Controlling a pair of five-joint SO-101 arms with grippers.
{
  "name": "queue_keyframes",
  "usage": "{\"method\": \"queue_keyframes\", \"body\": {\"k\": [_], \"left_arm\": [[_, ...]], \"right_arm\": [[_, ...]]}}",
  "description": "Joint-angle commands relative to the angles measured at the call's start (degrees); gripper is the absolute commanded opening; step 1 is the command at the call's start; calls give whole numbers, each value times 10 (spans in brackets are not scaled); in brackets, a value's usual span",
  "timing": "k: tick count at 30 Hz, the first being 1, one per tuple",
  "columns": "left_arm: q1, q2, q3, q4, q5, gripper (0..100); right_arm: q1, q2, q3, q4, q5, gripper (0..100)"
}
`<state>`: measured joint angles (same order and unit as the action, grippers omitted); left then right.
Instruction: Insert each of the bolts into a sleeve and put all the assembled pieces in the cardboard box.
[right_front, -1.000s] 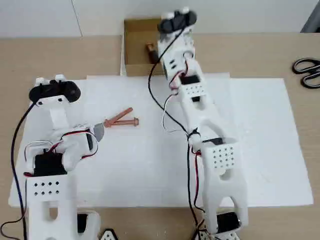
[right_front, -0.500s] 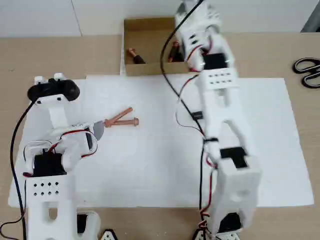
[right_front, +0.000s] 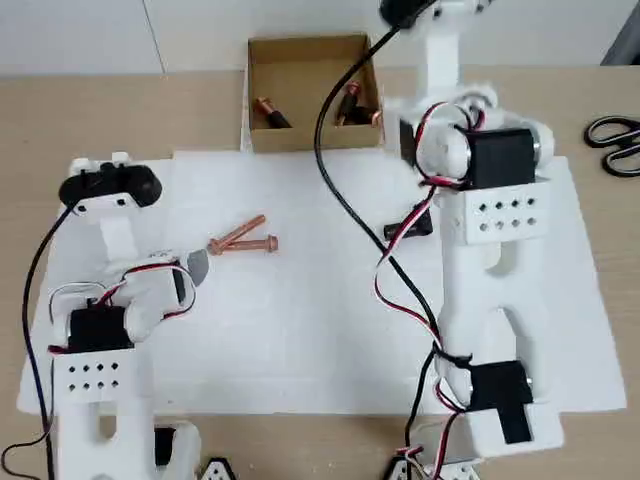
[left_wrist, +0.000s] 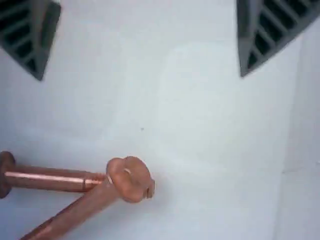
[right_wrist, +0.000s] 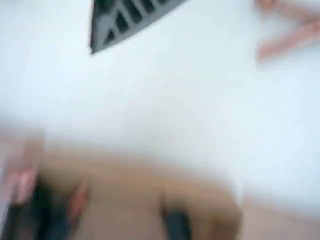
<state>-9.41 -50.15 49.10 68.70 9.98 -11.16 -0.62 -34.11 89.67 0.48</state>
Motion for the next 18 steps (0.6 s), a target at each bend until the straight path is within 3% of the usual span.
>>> {"method": "queue_keyframes", "body": {"k": [1, 8, 18], "left_arm": [[-18, -6, -38, 21, -8, 239], [-84, -6, -129, 32, -88, 239], [-91, -6, -98, 33, -90, 239]], "right_arm": [[16, -31, -10, 67, 6, 151], [59, -30, 79, 62, 7, 151], [107, -171, 273, 61, 7, 151]]}}
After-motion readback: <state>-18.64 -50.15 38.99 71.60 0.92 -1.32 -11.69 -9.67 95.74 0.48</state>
